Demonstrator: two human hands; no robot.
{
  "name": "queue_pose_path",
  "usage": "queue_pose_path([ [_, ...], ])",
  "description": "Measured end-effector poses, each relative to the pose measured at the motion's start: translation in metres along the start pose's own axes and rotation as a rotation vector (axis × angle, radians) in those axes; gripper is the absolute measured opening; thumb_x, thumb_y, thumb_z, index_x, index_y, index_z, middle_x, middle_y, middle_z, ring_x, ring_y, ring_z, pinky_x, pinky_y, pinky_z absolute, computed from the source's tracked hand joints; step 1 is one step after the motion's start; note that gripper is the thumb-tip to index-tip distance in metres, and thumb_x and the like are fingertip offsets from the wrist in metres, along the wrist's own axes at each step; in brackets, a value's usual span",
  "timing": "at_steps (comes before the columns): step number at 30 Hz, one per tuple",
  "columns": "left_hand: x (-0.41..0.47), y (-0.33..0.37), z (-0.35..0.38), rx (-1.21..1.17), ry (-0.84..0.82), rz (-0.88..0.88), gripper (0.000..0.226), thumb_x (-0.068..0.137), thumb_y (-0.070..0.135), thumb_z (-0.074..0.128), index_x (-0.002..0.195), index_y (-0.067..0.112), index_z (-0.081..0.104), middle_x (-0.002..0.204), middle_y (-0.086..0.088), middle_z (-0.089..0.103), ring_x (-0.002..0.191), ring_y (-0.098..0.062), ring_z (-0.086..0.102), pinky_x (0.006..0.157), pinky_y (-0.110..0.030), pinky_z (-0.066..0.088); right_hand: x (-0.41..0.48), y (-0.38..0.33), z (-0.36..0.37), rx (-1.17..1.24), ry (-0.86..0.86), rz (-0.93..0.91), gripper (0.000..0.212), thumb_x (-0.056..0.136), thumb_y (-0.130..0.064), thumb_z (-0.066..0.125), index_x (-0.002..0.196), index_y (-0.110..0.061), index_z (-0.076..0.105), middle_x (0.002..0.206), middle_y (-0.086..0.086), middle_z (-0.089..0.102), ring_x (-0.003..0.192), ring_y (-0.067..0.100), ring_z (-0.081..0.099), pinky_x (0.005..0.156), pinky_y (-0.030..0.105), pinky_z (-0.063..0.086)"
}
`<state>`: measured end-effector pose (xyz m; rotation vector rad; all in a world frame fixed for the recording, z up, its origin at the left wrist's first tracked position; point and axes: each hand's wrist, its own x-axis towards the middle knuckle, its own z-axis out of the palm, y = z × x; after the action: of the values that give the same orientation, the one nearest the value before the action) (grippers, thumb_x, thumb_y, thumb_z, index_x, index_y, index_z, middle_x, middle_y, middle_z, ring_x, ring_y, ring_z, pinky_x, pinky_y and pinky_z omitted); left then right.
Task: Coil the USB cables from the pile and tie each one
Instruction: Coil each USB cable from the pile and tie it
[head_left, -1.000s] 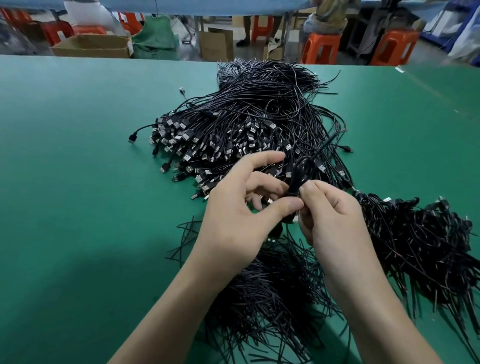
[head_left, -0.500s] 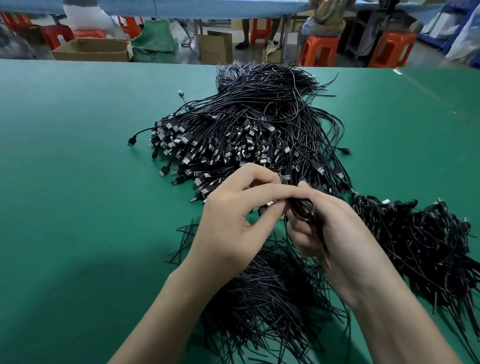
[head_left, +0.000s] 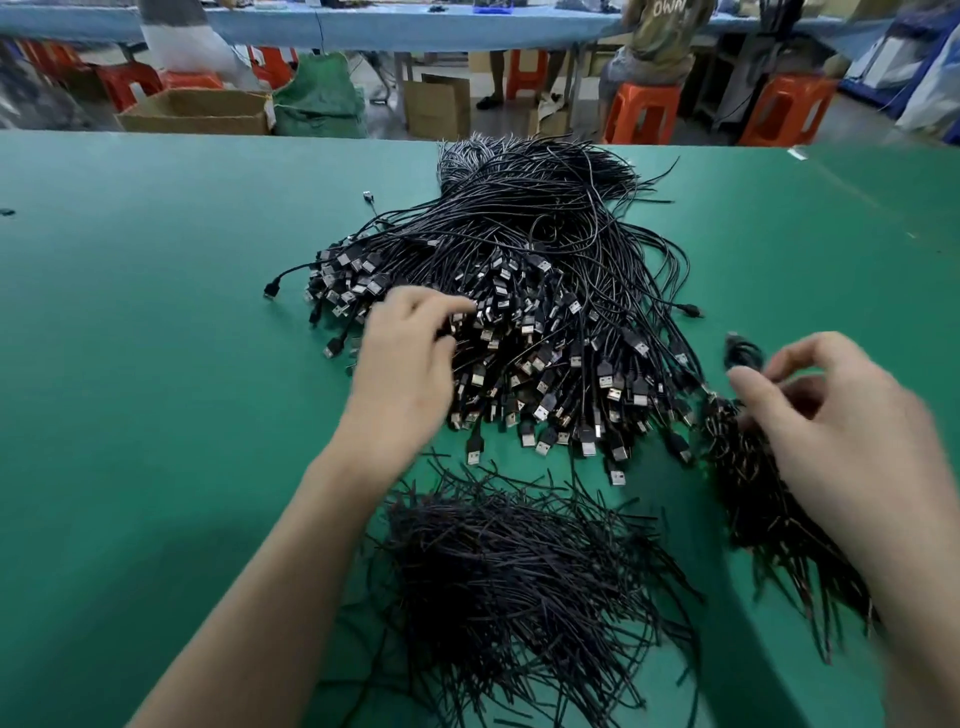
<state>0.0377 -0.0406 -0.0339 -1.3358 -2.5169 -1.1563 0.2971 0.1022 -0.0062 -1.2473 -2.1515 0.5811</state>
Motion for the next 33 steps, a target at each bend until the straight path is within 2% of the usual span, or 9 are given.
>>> queue_pose_path([
  [5,0.052,-0.039,-0.001,0.357,0.100,-0.147,0.042,0.104,0.025,0.056,0.145,0.015,0.057,0.140,-0.013,0.053,0.131,-0.033,0.044,0.107,-0.047,0.037,0.011,0.032,-0.016,-0.141,0.032,0.122,0.025,0.088,-0.052,0.069,0.090,-0.030,0.056,0.083,-0.011,0.070,0.085,0.022,0.068,0.076,0.041,0.052],
  [9,0.076,-0.054,-0.004,0.347,0.104,-0.174,0.029,0.100,0.028,0.065,0.124,0.014,0.073,0.123,-0.015,0.065,0.116,-0.036,0.060,0.100,-0.046,0.047,0.004,0.021,-0.023,-0.179,-0.027,0.107,0.051,0.078,-0.077,0.051,0.104,-0.033,0.059,0.097,-0.002,0.069,0.101,0.027,0.067,0.086,0.047,0.052],
  [15,0.092,-0.053,-0.014,0.250,0.022,-0.305,0.021,0.091,0.028,0.076,0.109,0.017,0.079,0.101,-0.007,0.077,0.103,-0.030,0.069,0.092,-0.038,0.054,-0.002,-0.011,-0.022,-0.134,-0.003,-0.002,0.044,0.081,-0.074,0.041,0.079,-0.036,0.062,0.068,-0.016,0.068,0.074,0.006,0.065,0.068,0.035,0.051],
  [17,0.090,-0.049,-0.020,0.112,-0.047,-0.370,0.013,0.087,0.029,0.078,0.098,0.023,0.082,0.090,-0.002,0.078,0.080,-0.019,0.068,0.073,-0.028,0.053,-0.004,-0.016,-0.018,-0.090,-0.040,-0.048,0.038,0.093,-0.064,0.046,0.076,-0.035,0.064,0.062,-0.017,0.068,0.063,0.003,0.065,0.066,0.032,0.050],
  [19,0.079,-0.039,-0.027,-0.097,-0.142,-0.415,0.009,0.084,0.035,0.082,0.090,0.028,0.083,0.079,0.006,0.077,0.066,-0.010,0.062,0.061,-0.023,0.047,-0.006,-0.020,-0.008,0.002,-0.110,-0.082,0.042,0.100,-0.047,0.051,0.068,-0.024,0.064,0.063,-0.019,0.069,0.057,0.000,0.063,0.060,0.028,0.044],
  [23,0.039,-0.004,-0.042,-0.445,-0.352,-0.277,0.006,0.081,0.040,0.084,0.087,0.039,0.083,0.090,0.007,0.080,0.080,-0.005,0.071,0.082,-0.031,0.058,-0.012,-0.032,0.026,0.439,-0.350,0.038,0.036,0.106,-0.033,0.047,0.083,-0.015,0.068,0.077,-0.002,0.075,0.070,0.013,0.070,0.059,0.031,0.051],
  [26,0.004,0.026,-0.048,-0.474,-0.519,-0.124,0.024,0.074,0.049,0.083,0.095,0.040,0.082,0.089,0.005,0.080,0.077,-0.021,0.071,0.078,-0.040,0.060,-0.019,-0.043,0.049,0.732,-0.567,0.228,0.057,0.098,-0.056,0.035,0.106,-0.013,0.071,0.094,0.005,0.078,0.089,0.022,0.074,0.071,0.031,0.061],
  [29,-0.026,0.045,-0.040,-0.487,-0.679,-0.071,0.006,0.085,0.020,0.083,0.091,0.021,0.082,0.065,0.012,0.066,0.054,-0.005,0.050,0.057,-0.017,0.044,-0.028,-0.054,0.060,1.052,-0.768,0.376,0.072,0.087,-0.069,0.036,0.105,-0.014,0.078,0.101,0.008,0.078,0.090,0.018,0.074,0.072,0.029,0.059],
  [33,-0.052,0.067,-0.030,-0.254,-0.700,0.029,0.004,0.088,0.012,0.079,0.091,0.012,0.081,0.063,0.005,0.075,0.054,0.006,0.061,0.072,0.001,0.043,-0.035,-0.060,0.068,1.102,-0.691,0.478,0.058,0.093,-0.060,0.046,0.085,-0.015,0.081,0.089,0.009,0.073,0.079,0.020,0.069,0.074,0.035,0.058],
])
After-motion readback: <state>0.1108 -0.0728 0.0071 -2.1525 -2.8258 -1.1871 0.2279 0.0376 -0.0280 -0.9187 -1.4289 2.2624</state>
